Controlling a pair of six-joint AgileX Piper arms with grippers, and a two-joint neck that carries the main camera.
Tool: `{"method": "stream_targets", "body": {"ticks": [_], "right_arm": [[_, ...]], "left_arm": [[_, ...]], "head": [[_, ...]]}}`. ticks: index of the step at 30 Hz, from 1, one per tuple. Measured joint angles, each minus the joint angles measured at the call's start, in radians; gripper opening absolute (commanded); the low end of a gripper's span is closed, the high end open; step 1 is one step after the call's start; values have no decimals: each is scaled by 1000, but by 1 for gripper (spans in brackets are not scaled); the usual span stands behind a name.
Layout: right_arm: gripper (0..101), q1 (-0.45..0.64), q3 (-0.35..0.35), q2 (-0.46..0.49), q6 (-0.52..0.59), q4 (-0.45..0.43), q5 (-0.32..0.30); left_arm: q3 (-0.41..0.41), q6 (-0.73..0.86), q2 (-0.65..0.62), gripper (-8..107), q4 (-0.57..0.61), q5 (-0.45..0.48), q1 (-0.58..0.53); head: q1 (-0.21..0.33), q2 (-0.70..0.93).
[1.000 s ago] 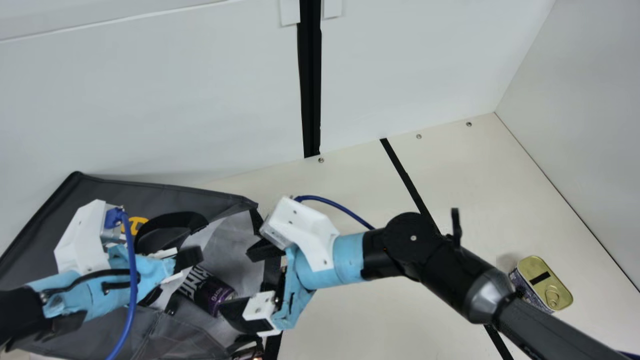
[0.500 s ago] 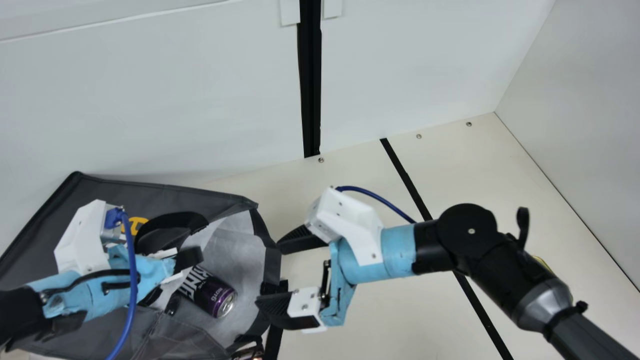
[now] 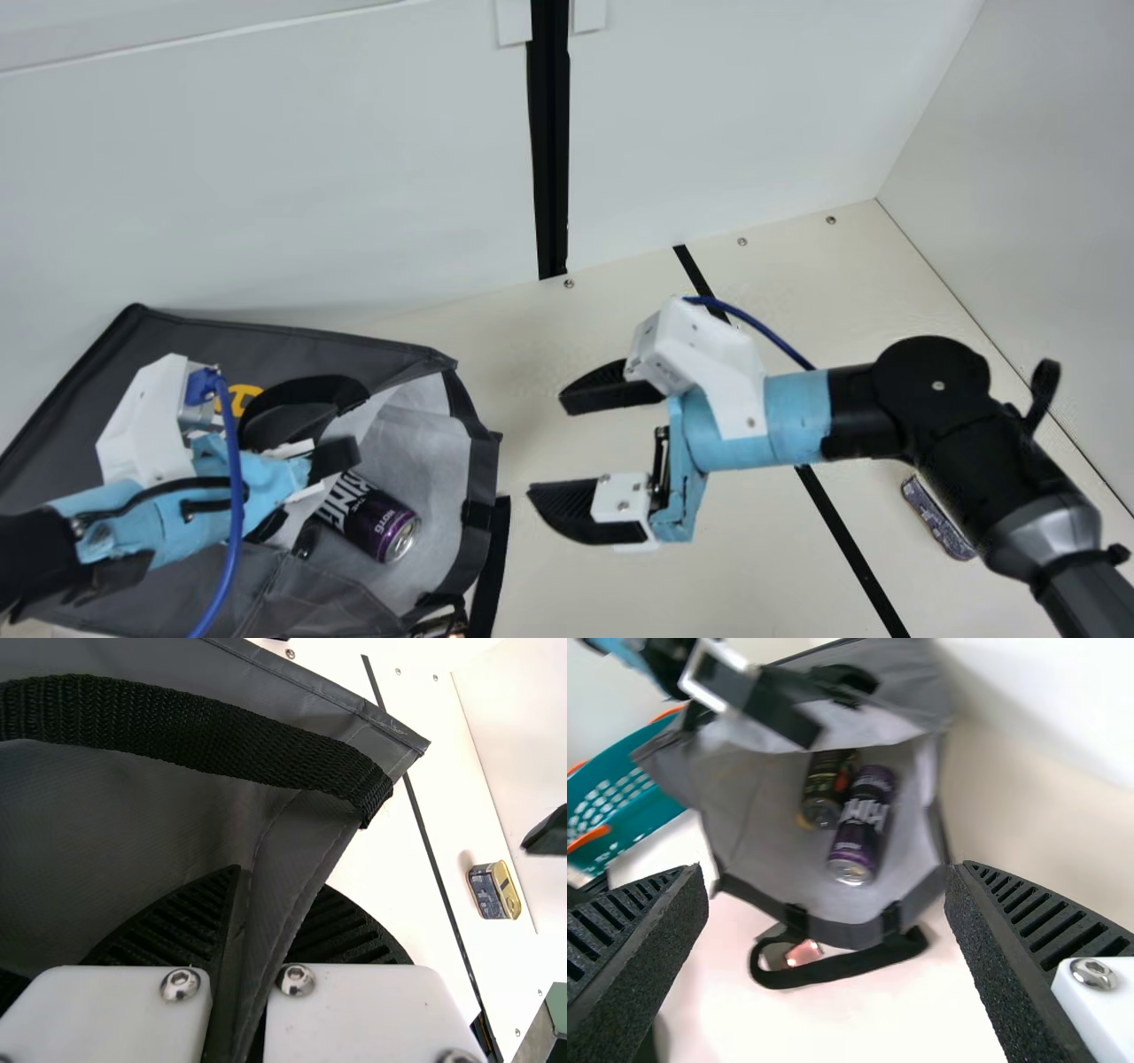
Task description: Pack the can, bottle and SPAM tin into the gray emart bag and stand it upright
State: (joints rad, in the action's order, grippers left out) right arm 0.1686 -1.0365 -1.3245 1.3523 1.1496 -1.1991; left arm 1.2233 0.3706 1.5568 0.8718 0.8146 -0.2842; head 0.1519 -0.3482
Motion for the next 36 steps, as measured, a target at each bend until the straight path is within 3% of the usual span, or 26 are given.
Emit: {"method": "stream_targets", "body": {"ticks": [5,18,36], "right_arm": [[95,57,-12,15,-32,-19,15],[95,149,-41,88,-171,-129,122],[95,292,-67,189,-350,-363,229]], "left_arm": [[0,0,0,-8,0,0,0],[0,0,0,-8,0,0,0],[0,0,0,-8,0,0,0]], "head": [[0,0],[0,0],[0,0]]}}
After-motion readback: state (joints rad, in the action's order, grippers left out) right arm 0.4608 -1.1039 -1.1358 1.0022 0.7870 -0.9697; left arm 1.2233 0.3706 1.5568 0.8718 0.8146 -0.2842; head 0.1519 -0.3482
